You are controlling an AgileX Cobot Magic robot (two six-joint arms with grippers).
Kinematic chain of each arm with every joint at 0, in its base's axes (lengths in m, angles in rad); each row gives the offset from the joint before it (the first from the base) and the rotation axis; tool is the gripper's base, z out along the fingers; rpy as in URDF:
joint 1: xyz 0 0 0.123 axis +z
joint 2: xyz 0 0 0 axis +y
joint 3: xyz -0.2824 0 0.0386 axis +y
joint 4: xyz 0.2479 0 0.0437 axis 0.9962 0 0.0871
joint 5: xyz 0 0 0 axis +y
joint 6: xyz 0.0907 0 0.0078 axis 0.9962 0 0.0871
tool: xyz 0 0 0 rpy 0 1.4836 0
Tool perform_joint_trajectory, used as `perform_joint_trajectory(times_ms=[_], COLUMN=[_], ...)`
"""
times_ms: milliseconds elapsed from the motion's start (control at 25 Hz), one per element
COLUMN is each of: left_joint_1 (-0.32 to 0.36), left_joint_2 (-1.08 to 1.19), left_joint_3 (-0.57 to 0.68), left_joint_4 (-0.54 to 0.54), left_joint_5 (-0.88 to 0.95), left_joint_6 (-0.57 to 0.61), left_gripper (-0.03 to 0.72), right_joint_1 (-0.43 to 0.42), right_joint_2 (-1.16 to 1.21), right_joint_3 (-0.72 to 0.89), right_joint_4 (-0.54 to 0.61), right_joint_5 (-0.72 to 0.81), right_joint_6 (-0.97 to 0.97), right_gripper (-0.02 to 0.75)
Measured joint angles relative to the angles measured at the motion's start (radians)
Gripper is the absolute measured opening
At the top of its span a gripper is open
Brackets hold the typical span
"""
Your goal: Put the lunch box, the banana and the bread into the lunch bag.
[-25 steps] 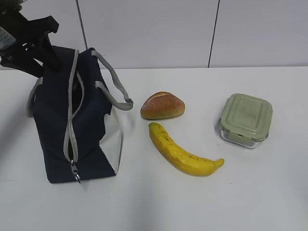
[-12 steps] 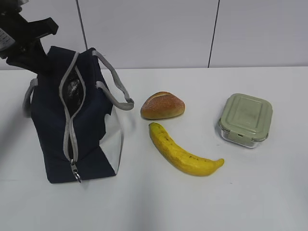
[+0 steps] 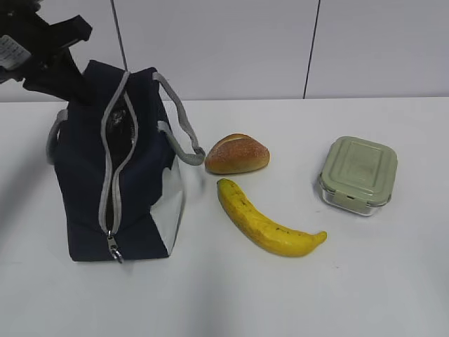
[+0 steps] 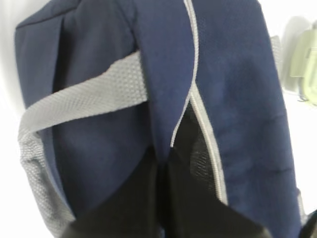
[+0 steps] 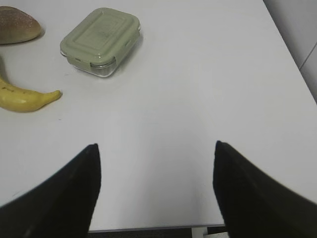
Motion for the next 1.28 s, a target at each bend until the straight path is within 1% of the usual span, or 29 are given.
perform_joint_trajectory(times_ms=[120, 480, 680, 800, 880, 1160, 1280], left_joint_1=[0.0, 0.0, 0.0, 0.0, 0.0, 0.0, 0.0], left_joint_2=[0.0, 0.0, 0.0, 0.0, 0.0, 0.0, 0.0], left_joint_3=[0.0, 0.0, 0.0, 0.0, 0.0, 0.0, 0.0], left_joint_4=[-0.02, -0.021, -0.021, -0.021, -0.021, -0.018, -0.017], left_joint_5=[0.0, 0.005, 0.008, 0.008, 0.008, 0.013, 0.013], left_joint_6=[0.007, 0.021, 0.021, 0.021, 0.021, 0.022, 0.022], left_gripper=[0.0, 0.0, 0.0, 0.0, 0.0, 0.0, 0.0], right_joint_1=[0.0, 0.0, 0.0, 0.0, 0.0, 0.0, 0.0], right_joint_2=[0.0, 0.0, 0.0, 0.062, 0.129, 0.448, 0.607], right_joint_3=[0.0, 0.0, -0.004, -0.026, -0.03, -0.032, -0.062], right_joint_4=[0.0, 0.004, 0.047, 0.107, 0.151, 0.322, 0.392], right_joint_5=[0.0, 0.0, -0.002, -0.054, -0.118, -0.319, -0.347], right_joint_6=[0.0, 0.0, 0.01, 0.025, 0.03, 0.034, 0.034], right_gripper=[0.523, 0.523, 0.523, 0.523, 0.523, 0.523, 0.523])
